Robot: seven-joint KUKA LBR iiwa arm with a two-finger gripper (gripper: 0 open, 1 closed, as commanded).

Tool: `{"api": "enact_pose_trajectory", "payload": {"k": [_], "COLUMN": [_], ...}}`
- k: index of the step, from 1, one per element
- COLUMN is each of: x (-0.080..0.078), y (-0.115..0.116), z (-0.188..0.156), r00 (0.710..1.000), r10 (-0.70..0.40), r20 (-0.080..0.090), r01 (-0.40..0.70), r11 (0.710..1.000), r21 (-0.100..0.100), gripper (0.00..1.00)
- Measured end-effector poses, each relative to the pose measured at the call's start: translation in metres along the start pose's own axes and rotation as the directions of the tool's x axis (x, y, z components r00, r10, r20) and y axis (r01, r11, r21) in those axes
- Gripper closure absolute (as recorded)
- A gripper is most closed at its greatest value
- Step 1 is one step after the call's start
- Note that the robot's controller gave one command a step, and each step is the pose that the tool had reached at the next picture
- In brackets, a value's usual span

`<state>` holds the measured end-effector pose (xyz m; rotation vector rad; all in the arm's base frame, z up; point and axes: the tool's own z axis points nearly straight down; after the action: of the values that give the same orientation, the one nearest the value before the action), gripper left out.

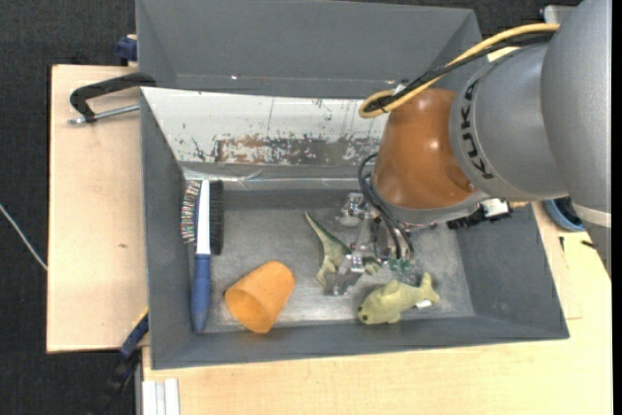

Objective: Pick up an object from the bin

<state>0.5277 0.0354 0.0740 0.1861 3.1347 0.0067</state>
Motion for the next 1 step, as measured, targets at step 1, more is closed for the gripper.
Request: {"api": "enact_pose_trajectory", "payload": {"k": [1], "x": [-0.0013], "y": [-0.0037], "z": [-0.0002], "r00": [1.0], "r10": [0.004], "r20": [0.004], "r01": [-0.004], "r11": [1.0], "r21": [0.002], "gripper": [1.0]}}
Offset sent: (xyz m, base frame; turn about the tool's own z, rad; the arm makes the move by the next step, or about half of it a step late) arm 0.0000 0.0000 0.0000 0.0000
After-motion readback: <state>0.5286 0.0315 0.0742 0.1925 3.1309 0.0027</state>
